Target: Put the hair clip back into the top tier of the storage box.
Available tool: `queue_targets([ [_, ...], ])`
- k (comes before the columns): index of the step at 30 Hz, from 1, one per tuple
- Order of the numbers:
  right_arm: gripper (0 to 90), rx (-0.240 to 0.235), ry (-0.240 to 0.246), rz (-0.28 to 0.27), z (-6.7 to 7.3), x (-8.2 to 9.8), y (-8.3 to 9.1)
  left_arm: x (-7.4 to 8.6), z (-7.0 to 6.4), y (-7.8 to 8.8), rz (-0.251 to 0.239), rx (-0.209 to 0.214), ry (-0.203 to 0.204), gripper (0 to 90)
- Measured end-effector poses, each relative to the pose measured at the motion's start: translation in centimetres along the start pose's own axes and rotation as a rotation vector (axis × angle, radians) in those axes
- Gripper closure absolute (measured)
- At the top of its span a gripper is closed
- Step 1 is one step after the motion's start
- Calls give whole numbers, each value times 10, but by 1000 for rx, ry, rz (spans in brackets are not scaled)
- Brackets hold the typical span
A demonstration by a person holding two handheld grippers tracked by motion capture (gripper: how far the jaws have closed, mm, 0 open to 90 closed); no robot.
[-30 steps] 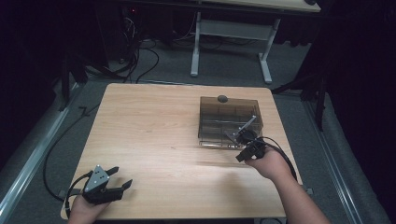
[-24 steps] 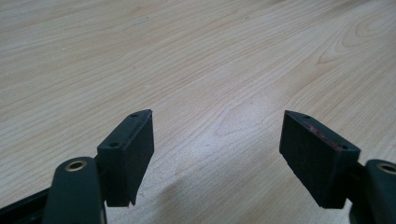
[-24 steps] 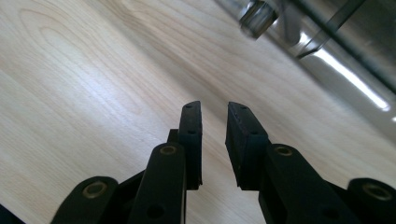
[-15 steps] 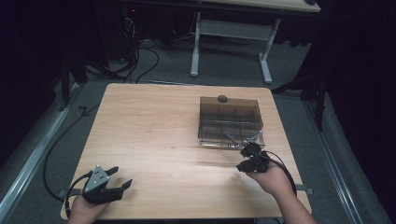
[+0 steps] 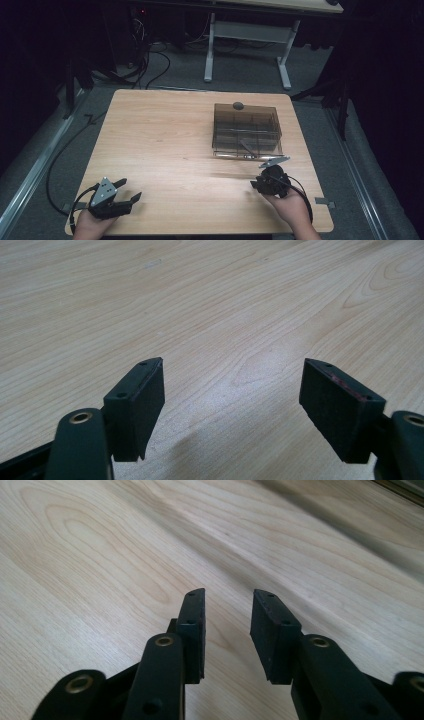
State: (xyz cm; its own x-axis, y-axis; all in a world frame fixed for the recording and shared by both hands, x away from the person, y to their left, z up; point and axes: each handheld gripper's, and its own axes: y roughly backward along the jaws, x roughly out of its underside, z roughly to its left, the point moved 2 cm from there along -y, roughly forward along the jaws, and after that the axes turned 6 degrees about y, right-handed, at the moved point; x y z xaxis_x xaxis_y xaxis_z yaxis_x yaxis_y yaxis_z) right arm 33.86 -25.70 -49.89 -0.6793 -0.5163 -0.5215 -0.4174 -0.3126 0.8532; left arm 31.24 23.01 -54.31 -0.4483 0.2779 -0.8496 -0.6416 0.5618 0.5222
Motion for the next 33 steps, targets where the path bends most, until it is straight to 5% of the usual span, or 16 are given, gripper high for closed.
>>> queue_targets([
  [8, 596, 25, 4, -149, 12, 11, -5, 0, 0, 0, 0, -6, -2, 263],
  [14, 561, 50, 26, -212, 23, 15, -10, 0, -1, 0, -4, -13, -5, 262],
  [24, 528, 81, 7, -354, 34, 32, -27, 1, -4, -2, 4, -36, -26, 262],
  [27, 516, 56, -40, -407, 30, 37, -25, 1, -3, -2, 3, -35, -23, 262],
  [33, 507, 53, -38, -408, 32, 36, -25, 1, -4, -2, 6, -39, -23, 262],
])
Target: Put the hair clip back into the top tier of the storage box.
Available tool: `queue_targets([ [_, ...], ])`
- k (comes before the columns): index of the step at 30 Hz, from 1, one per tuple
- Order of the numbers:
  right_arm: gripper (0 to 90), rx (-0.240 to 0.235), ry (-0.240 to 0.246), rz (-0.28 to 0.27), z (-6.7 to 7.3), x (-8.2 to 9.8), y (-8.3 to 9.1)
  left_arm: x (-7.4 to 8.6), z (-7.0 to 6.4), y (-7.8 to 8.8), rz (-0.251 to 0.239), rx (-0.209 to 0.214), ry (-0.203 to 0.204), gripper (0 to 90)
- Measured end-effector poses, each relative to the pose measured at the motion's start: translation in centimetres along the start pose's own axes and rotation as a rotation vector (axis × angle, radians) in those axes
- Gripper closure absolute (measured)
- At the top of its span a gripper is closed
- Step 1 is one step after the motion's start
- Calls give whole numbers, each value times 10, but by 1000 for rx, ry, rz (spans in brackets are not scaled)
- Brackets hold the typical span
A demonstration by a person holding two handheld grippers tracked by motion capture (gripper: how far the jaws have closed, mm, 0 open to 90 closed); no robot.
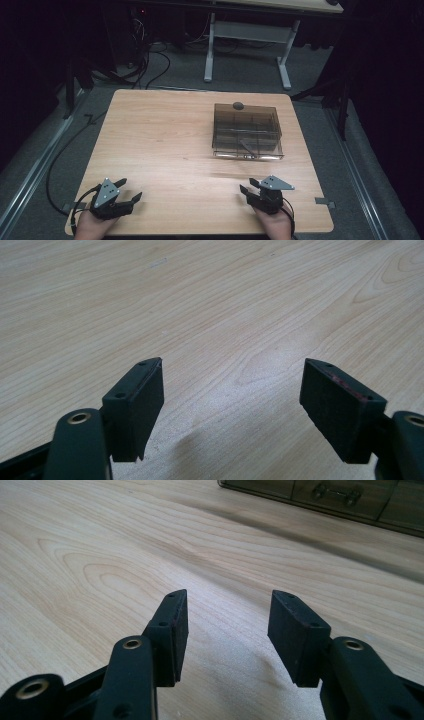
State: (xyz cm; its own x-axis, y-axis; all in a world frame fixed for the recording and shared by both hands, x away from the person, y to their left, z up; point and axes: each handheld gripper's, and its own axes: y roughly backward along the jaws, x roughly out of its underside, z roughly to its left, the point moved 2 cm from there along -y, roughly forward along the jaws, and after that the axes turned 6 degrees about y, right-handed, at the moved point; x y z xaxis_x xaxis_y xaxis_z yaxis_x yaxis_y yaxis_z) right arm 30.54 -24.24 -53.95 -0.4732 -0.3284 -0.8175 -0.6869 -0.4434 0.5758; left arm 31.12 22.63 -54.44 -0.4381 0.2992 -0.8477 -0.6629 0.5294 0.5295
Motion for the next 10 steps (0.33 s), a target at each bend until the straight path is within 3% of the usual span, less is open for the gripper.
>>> queue_targets([
  [10, 498, 12, -22, 21, -2, 0, -1, 0, 1, 0, -6, 13, 5, 262],
])
